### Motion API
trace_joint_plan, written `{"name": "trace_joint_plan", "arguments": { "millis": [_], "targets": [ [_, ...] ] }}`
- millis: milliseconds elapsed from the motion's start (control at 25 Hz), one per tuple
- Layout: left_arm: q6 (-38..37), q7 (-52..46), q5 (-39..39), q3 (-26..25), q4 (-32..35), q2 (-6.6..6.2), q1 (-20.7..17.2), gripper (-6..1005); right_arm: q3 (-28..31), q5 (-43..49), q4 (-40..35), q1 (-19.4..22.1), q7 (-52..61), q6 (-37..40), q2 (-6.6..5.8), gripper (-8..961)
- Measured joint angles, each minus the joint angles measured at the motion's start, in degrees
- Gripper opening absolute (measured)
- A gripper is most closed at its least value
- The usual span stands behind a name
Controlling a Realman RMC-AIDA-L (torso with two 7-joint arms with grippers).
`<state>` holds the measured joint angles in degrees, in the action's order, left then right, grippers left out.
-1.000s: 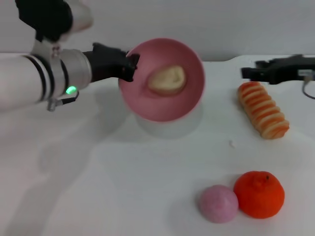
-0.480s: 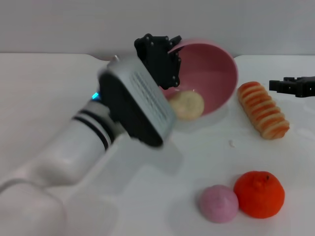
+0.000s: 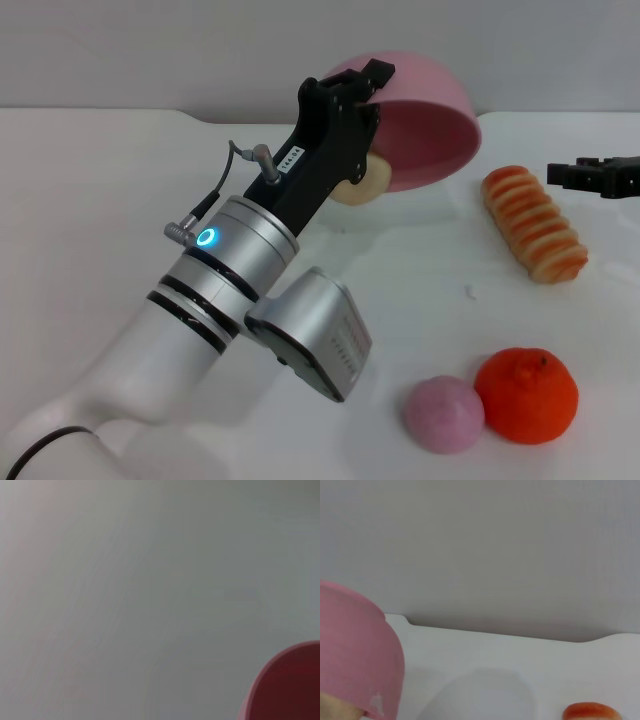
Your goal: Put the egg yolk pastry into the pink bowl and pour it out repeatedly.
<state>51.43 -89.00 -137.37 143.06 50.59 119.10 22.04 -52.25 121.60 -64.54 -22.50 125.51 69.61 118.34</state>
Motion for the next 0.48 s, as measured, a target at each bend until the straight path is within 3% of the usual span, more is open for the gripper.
{"name": "trace_joint_plan", "arguments": {
  "millis": [160,360,480],
  "targets": [
    [1.04,1.06,-0.28,0.72,-1.03,0.0,0.14,5,0.03,-0.11,0.05,-0.1,0.01,-0.16,0.06,519],
    [9.77,2.0,-4.28,4.12,-4.75,0.01,0.59,5,0.04,-0.19,0.4,-0.42,0.27,-0.33,0.12,524],
    [9.82,4.45,-5.05,4.47,-5.26,0.0,0.65,5,0.04,-0.63,0.56,-0.59,0.32,-0.35,0.19,527]
  ]
}}
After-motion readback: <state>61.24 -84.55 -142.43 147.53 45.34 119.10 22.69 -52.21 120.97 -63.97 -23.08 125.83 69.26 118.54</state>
